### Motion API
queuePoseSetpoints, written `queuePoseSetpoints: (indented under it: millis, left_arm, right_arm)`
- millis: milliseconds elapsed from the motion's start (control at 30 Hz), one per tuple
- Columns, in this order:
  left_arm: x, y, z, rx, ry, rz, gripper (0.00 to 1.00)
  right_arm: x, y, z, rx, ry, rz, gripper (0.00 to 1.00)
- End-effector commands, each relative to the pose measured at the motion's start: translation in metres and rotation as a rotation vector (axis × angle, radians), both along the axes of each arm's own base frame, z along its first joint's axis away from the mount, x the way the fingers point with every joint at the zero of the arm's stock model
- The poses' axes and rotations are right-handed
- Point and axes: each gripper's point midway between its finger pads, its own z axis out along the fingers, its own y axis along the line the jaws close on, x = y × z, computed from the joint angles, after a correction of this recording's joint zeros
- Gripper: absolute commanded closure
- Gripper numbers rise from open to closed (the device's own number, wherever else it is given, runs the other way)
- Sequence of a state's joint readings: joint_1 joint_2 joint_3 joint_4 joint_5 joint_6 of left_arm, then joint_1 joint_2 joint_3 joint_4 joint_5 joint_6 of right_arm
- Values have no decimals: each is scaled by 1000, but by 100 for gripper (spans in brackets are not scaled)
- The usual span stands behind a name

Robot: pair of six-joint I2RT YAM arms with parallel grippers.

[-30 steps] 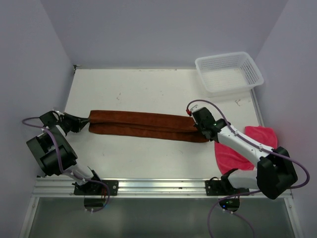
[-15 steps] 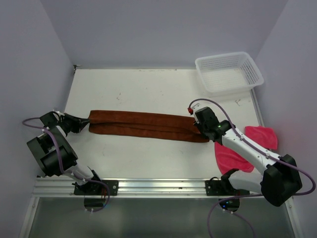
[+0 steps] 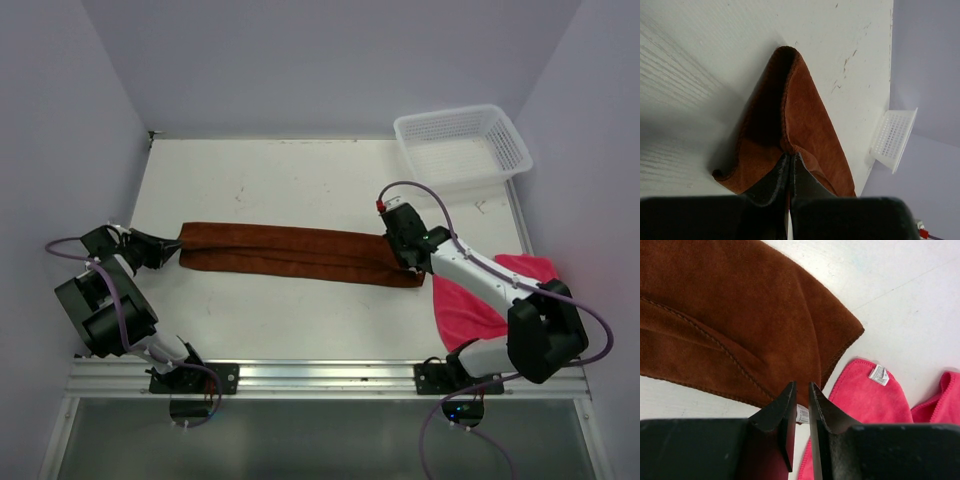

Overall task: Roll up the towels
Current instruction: Fold the towel

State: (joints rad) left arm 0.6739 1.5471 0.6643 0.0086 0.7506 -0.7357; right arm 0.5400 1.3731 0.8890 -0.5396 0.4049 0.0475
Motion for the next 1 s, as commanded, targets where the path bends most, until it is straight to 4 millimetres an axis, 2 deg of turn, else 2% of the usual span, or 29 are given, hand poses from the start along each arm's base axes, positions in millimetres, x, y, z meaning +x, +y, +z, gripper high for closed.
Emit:
queuePoseSetpoints:
  millis: [0,300,700,967]
  left_arm:
    - [2,6,8,59,-40,-7,100]
    - [2,5,7,54,-44,-11,100]
    - [3,4,5,42,-43,-15,100]
    - [3,4,3,38,-40,-19,97]
  right_arm:
    - [10,13,1,73,-20,-30,82]
    - [-11,8,-23,71,52,-19,84]
    - [-39,21,-45,148,202,7,85]
    - [-42,24,-57,135,271,-2,85]
